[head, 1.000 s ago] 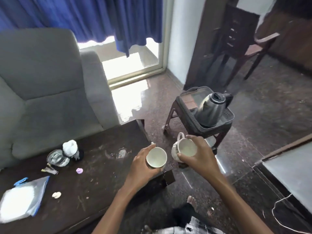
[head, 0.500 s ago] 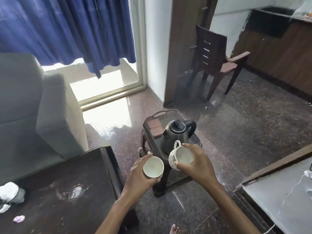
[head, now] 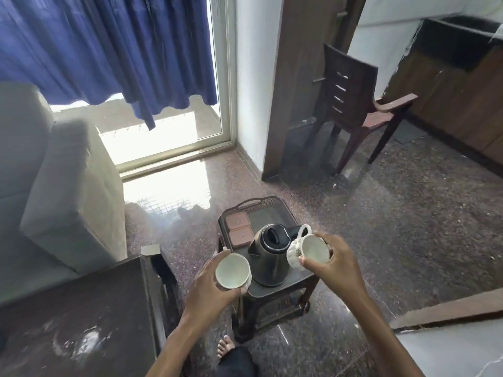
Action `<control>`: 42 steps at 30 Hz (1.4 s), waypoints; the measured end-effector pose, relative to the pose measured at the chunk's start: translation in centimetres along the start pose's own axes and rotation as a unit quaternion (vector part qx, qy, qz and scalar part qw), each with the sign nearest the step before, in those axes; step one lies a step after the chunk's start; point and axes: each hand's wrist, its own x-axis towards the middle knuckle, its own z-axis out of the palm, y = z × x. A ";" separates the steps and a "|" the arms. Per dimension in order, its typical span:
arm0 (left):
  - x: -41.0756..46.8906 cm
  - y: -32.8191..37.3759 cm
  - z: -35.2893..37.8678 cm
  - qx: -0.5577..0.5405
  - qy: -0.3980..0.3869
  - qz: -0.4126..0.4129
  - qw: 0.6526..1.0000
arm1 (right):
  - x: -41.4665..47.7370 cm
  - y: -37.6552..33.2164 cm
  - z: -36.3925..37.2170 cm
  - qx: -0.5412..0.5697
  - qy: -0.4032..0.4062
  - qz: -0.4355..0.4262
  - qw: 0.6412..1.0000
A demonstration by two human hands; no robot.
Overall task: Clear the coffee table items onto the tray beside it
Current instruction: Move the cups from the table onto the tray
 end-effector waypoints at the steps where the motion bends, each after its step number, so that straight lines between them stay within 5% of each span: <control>1: 1.1 0.3 0.0 0.002 0.000 0.001 1.000 | 1.2 -0.1 0.0 -0.002 0.003 0.003 1.000; 11: 10.8 1.8 -0.9 0.021 -0.007 -0.015 1.000 | 11.9 -1.2 2.9 -0.046 0.010 0.011 0.999; 24: 17.1 2.7 0.8 0.018 0.059 -0.103 0.993 | 27.3 5.1 14.4 -0.202 -0.203 0.023 0.958; 42: 20.3 4.5 3.7 0.051 0.077 -0.163 0.982 | 31.8 11.7 21.7 -0.351 -0.210 -0.019 0.912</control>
